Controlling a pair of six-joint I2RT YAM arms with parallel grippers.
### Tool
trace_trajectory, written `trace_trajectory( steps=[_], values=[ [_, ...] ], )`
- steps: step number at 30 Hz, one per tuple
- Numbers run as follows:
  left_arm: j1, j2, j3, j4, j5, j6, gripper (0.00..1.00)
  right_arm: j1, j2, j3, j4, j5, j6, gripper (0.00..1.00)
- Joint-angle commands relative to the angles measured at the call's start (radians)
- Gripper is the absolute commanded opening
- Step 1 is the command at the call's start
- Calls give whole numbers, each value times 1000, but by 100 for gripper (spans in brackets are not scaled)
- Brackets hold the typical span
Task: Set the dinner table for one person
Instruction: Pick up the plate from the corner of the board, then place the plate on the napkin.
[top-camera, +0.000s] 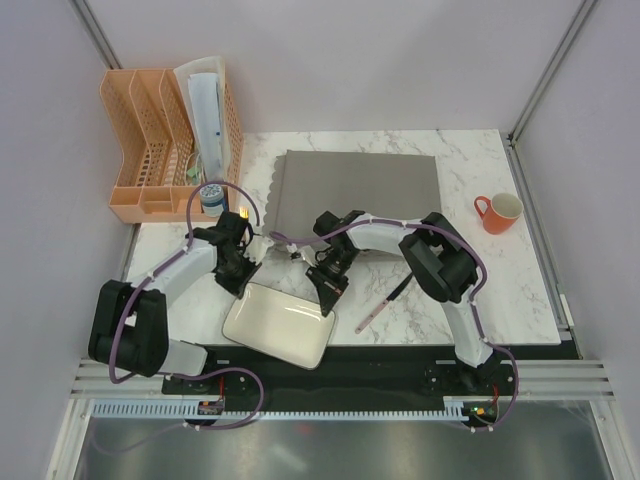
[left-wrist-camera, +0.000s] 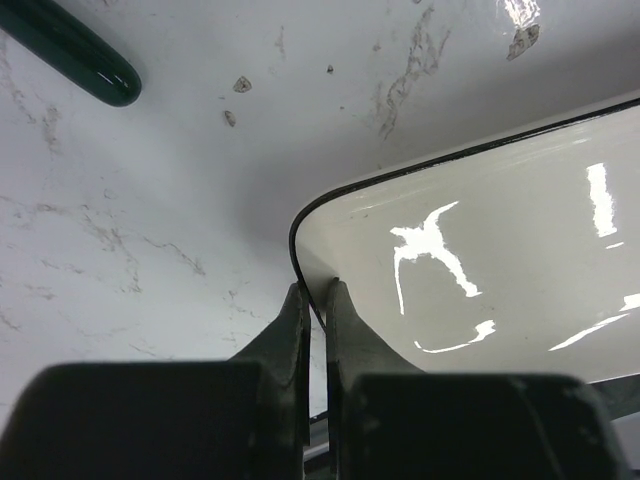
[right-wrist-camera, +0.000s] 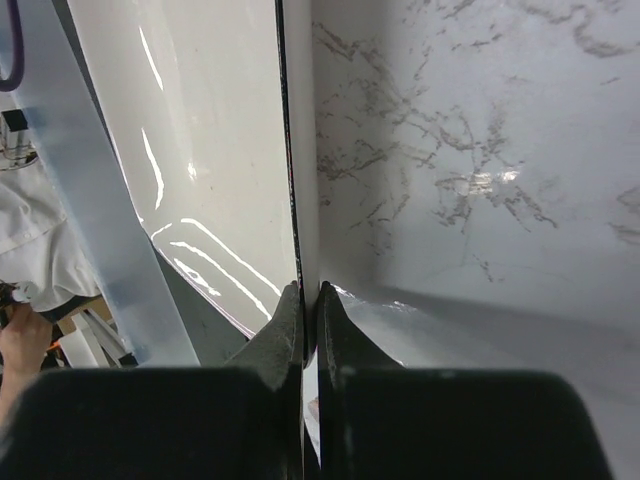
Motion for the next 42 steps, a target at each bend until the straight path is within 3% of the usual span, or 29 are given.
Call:
trace_trajectory(
  steps=[1,13,21,30,34,42],
  values=[
    [-19,-33,12,-4,151,24,2,-10,-60,34,90,73,-11,0],
    [-69,-117,162,1,161,19,2,-24,-275,0,42,194,-37,0],
    [-152,16,305,45,106,-31,2,-80,-297,12,61,255,-20,0],
    [-161,145,581,67,122,-41,2,-219,-453,1,137,510,3,0],
    [-172,198,684,64,125,-47,2,-271,-511,21,153,553,17,0],
    [-198,361,839,50,124,-62,2,-384,-459,135,136,639,1,0]
  ],
)
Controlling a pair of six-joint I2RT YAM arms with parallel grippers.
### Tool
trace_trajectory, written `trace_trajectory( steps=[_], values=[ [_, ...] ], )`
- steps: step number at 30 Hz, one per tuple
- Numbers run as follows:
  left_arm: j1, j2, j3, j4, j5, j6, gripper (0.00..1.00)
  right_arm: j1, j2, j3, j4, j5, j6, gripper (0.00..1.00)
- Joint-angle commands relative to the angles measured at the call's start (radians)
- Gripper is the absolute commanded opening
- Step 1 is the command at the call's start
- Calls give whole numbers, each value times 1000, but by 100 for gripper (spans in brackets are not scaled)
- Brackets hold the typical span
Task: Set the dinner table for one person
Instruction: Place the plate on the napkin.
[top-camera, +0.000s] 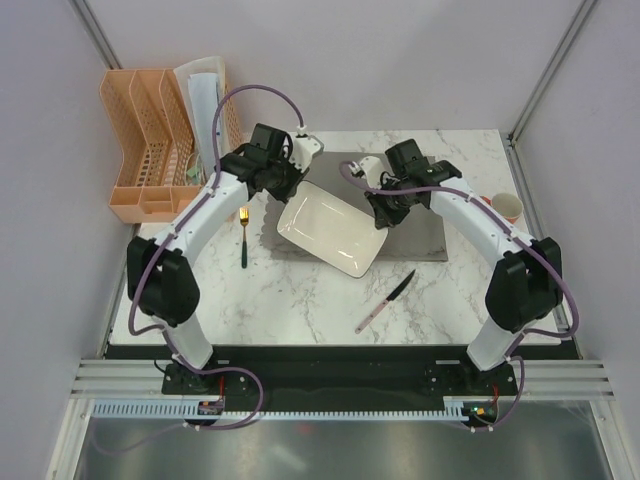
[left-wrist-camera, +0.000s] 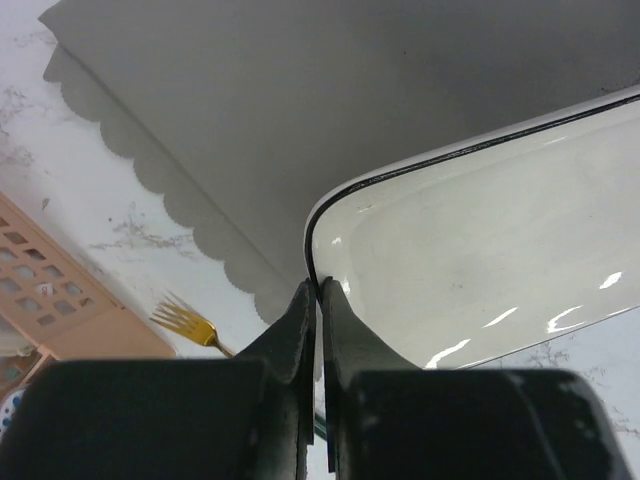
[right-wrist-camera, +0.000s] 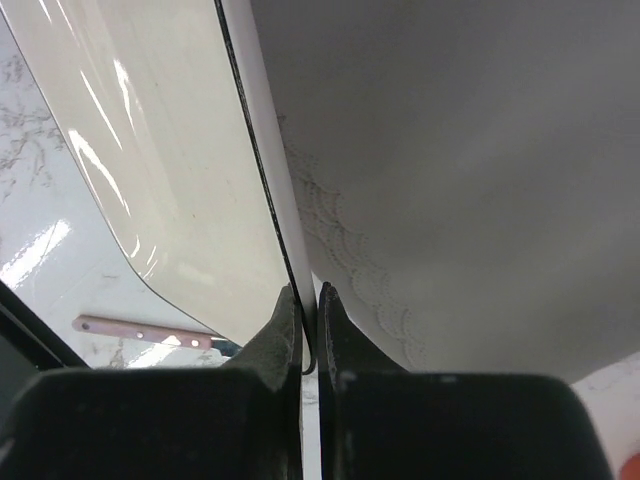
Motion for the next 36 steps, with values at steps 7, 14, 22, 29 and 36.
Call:
trace_trajectory(
  steps=[7,14,22,29,36],
  values=[
    [-45,193,214,-73,51,-51,2,-141,112,210,115,170,113,0],
    [-47,336,384,-117,89,-58,2,-198,221,318,115,167,110,0],
    [-52,370,374,-117,100,-42,2,-199,361,312,123,141,87,0],
    [-52,368,368,-110,118,-32,2,-199,367,217,149,179,45,0],
    [-52,365,329,-99,135,-32,2,-201,352,146,145,207,19,51]
  ],
)
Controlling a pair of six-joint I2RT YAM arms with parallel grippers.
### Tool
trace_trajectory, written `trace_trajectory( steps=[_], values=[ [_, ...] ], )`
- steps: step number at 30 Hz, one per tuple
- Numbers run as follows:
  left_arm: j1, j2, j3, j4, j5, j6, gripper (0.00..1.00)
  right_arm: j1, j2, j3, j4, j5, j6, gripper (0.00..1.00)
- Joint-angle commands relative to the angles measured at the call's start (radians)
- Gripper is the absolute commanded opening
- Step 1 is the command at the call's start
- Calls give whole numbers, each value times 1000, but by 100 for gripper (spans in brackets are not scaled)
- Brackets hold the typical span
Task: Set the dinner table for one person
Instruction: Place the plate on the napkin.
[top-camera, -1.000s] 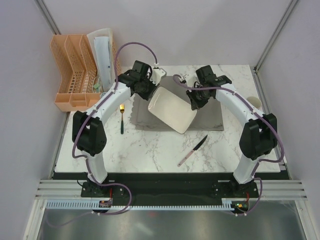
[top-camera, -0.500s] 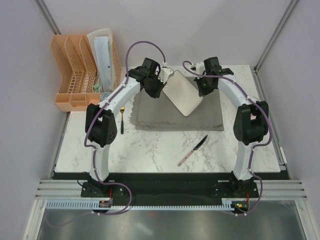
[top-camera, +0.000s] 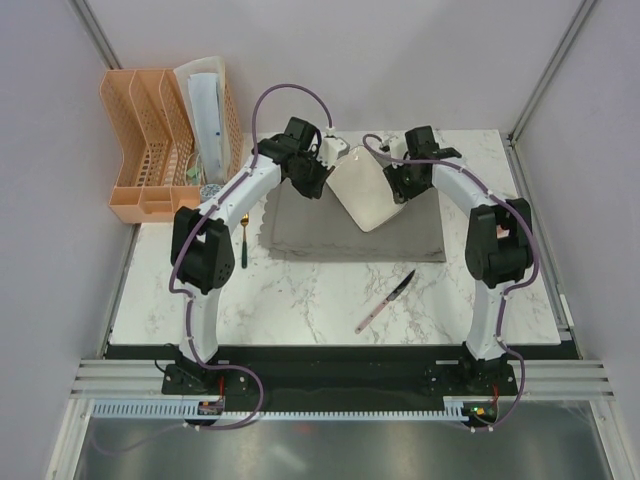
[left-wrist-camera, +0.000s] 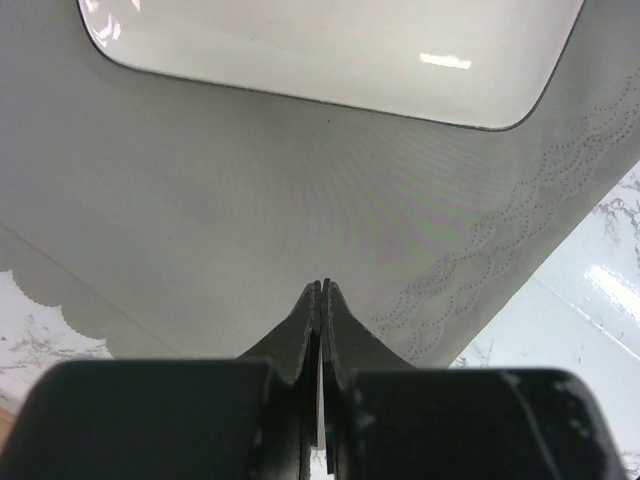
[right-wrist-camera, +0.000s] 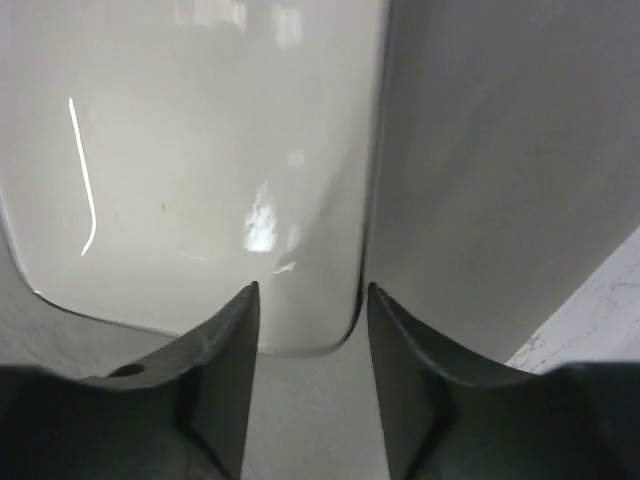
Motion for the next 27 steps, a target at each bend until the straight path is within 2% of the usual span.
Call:
trace_trajectory(
  steps=[1,2,3,7,11,15,17,18,24,25,26,27],
  values=[
    [-4,-7,-19,19,28,0,2,14,-16,-72,-36,35,-48,57],
    [-4,-10,-28,23,27,1,2,14,-33,-84,-30,48,-48,66],
    [-4,-11,-30,25,19,6,2,14,-45,-96,-22,59,-42,70],
    [-4,-16,-33,39,-7,26,7,1,-121,-145,1,110,1,76],
    [-3,-25,-48,56,-47,46,29,-6,-252,-178,-4,144,37,78],
    [-3,-36,-83,66,-39,52,39,-6,-349,-220,-14,129,24,78],
    [-3,-40,-113,73,-30,38,49,-5,-376,-222,-36,93,5,78],
    [-3,-53,-142,88,-29,27,57,0,-381,-222,-57,84,3,78],
    [-4,-128,-248,137,-33,14,75,21,-395,-253,-106,43,-58,79],
    [-3,-155,-275,140,-36,15,79,23,-396,-256,-106,35,-63,81],
    [-3,-175,-287,139,-45,17,89,27,-395,-259,-105,29,-69,81],
    [-3,-192,-300,142,-46,17,90,32,-392,-257,-102,33,-72,82]
  ],
)
